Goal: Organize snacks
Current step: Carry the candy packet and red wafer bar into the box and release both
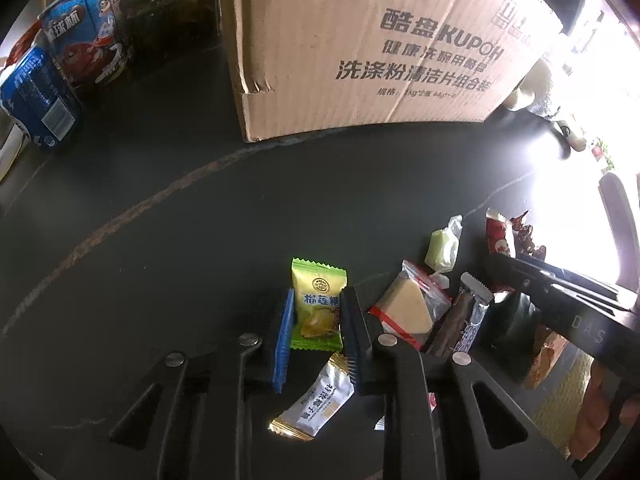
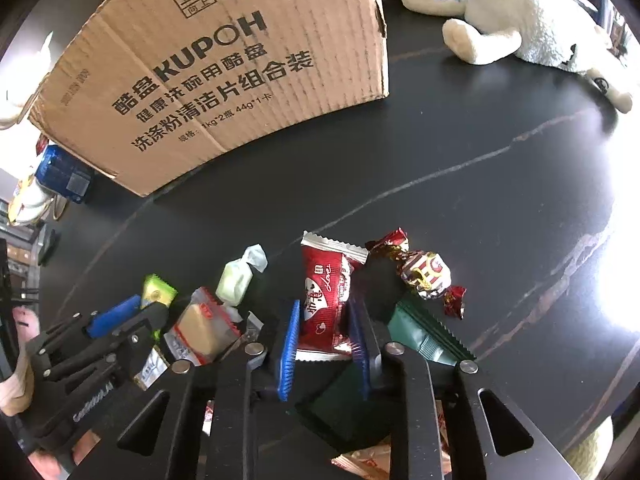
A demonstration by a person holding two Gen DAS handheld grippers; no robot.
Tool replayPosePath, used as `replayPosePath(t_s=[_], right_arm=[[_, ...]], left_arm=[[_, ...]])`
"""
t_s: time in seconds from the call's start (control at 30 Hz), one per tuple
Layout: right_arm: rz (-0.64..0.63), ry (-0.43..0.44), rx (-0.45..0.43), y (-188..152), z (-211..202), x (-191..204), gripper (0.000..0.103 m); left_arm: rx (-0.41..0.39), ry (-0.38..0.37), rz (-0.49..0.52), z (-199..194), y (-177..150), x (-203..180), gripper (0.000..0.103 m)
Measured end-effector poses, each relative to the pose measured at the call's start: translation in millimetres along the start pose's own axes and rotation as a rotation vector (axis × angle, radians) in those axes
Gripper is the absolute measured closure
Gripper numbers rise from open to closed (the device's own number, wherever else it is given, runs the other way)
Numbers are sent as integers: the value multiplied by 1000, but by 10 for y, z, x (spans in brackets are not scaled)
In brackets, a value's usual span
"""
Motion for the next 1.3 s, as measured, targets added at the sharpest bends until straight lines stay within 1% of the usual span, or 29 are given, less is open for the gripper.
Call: replayPosePath(t_s=[0.1, 0.23, 0.37, 0.57, 0.73, 0.9, 1.17, 1.3], right_arm=[[-10, 7, -10, -3, -34, 14, 79], [-33, -6, -40, -27, -146, 11, 79], [-72, -39, -101, 26, -327, 28, 79], [-132, -26, -208, 106, -751, 160, 79], [-164, 19, -286, 225, -1110, 331, 79], [-188, 51, -335, 418, -1310, 450, 79], [-234, 54, -415, 788, -1643, 596, 79], [-261, 59, -444, 988, -1743, 685, 79]], left_arm=[[-19, 6, 5, -34, 37, -51, 80], [-50, 8, 7, -170, 51, -51, 80], [-104, -3, 2, -390, 76, -46, 80], [-196, -32, 18, -802, 141, -96, 80], [-260, -49, 34, -1066, 376, -327, 80], [-315, -55, 50, -1338, 601, -472, 80], [-385, -37, 74, -1682, 979, -569, 80], [-409, -27, 83, -1763, 1196, -596, 80]])
Point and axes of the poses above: each gripper's, at about its wrist camera, not at the fingertips, and z roughly the way its jaws point, x to its left, y to its top, the point moved 10 cm from there along z, roughly the way its jaws point, and after that the axes turned 2 degrees about x, right-handed, at the moved point
